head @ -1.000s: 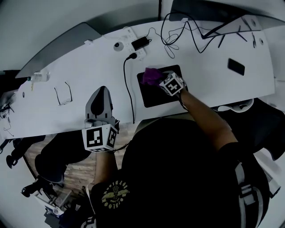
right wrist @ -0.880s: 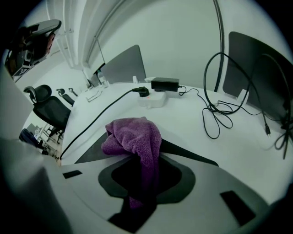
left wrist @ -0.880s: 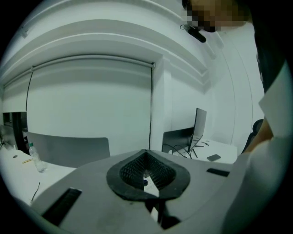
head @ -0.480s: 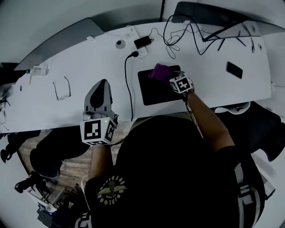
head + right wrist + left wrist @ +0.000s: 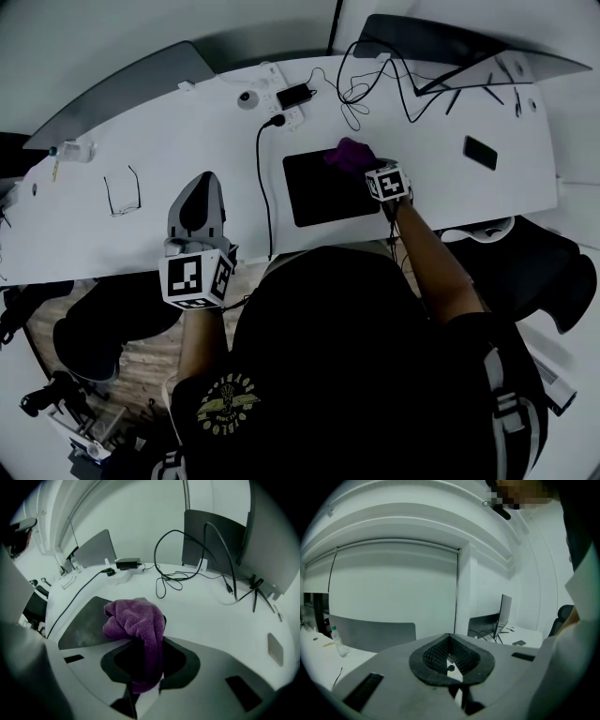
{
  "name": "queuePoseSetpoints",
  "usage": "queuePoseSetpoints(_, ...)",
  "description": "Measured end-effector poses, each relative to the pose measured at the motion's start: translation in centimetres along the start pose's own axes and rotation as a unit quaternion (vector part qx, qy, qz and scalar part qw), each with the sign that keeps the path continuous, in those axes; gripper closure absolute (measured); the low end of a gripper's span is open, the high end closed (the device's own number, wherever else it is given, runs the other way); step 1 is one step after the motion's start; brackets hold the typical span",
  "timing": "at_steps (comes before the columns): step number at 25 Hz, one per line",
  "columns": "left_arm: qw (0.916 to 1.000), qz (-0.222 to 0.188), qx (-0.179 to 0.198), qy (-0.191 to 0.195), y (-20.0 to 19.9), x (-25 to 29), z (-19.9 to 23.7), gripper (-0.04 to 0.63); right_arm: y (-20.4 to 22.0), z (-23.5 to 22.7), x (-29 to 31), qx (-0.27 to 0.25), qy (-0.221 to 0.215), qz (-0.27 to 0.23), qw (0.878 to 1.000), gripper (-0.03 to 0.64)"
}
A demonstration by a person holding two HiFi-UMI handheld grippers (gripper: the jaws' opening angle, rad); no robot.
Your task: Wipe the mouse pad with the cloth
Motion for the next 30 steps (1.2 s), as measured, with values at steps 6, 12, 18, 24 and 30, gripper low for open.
queuePoseSetpoints(6, 0.9999, -0.007, 0.003, 0.013, -0.4, -0.3, 0.4, 0.594, -1.4, 2.0, -4.2, -0.057, 0.005, -0.045, 0.997, 0.523)
queuePoseSetpoints(12, 0.9995, -0.008, 0.004, 0.030, -0.3, -0.7, 0.9, 0.594, -2.4, 9.9, -8.6, -0.097, -0.124, -0.099, 0.983, 0.523)
queuePoseSetpoints(18, 0.9989, -0.004, 0.009, 0.046, 0.0, -1.8, 1.4, 0.594, -1.8, 17.3, -7.1, -0.122, -0.208, -0.083, 0.967, 0.524)
queuePoseSetpoints(24, 0.9990, 0.001, 0.017, 0.041, 0.1, -3.8, 2.9, 0.594, 0.8, 20.8, -2.9, -0.161, -0.195, -0.025, 0.967, 0.524)
queuePoseSetpoints(30, 0.9990, 0.005, 0.009, 0.042, 0.8, -5.0, 3.7, 0.594, 3.2, 20.9, -0.8, -0.182, -0.150, 0.001, 0.972, 0.525)
Point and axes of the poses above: the fingertips, and each gripper's own axes: x forward along the fingers, z to its left, y out of its underside, the point moved 3 cm from there along -x, backward along the fingers, and after that the axes turned 9 degrees about -z, right-handed, at the moved point
